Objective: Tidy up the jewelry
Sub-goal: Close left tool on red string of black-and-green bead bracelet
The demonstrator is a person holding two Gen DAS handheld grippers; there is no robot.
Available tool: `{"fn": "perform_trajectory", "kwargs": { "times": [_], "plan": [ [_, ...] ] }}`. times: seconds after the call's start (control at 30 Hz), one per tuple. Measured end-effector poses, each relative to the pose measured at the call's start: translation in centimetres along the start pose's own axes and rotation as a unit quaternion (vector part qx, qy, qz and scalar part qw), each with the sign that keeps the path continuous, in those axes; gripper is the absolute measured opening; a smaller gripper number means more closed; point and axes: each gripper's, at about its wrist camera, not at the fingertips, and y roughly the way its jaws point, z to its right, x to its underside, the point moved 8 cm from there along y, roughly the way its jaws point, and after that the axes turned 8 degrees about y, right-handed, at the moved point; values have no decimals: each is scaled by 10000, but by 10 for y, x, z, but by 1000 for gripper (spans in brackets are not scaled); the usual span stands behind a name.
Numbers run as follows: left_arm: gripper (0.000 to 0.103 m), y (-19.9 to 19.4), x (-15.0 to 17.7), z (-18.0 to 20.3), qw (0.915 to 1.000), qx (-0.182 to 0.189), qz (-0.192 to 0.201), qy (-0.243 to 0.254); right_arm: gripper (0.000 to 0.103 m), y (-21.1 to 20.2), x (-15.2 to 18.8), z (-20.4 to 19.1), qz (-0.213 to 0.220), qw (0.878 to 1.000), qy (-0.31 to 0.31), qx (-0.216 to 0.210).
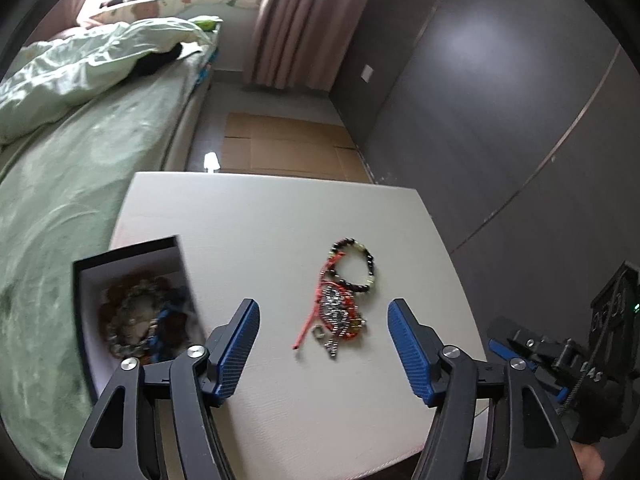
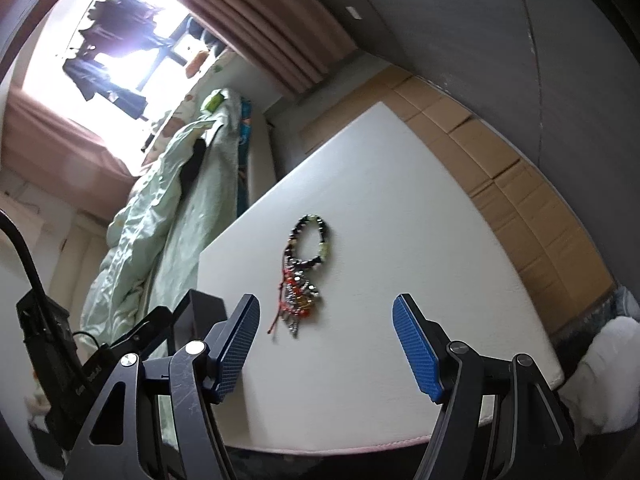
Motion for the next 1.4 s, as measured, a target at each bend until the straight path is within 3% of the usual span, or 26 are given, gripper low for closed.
{"fn": "perform_trajectory", "kwargs": {
  "times": [0.4,0.57,0.73,0.83,0.97,1.23,1.4],
  "plan": [
    [48,55,1,32,9981,-11,-491,382,70,-7,-23,14,79,9995,289,21],
    [29,78,2,30,9974,156,-703,71,70,-6,-29,18,61,9994,351,-25],
    [27,94,1,31,9965,153,-823,-23,70,-2,-35,22,17,9988,488,-74],
    [21,101,3,28,9957,-24,-923,-38,70,-1,-36,22,10,9986,521,-107],
    [20,110,8,21,9943,-190,-1041,-103,70,2,-35,22,-44,9983,566,-133],
    [7,114,14,17,9943,-210,-1035,-122,70,7,-30,20,-134,9981,576,-167],
    [7,105,7,17,9957,-124,-913,-96,70,10,-30,20,-146,9984,535,-95]
  ]
}}
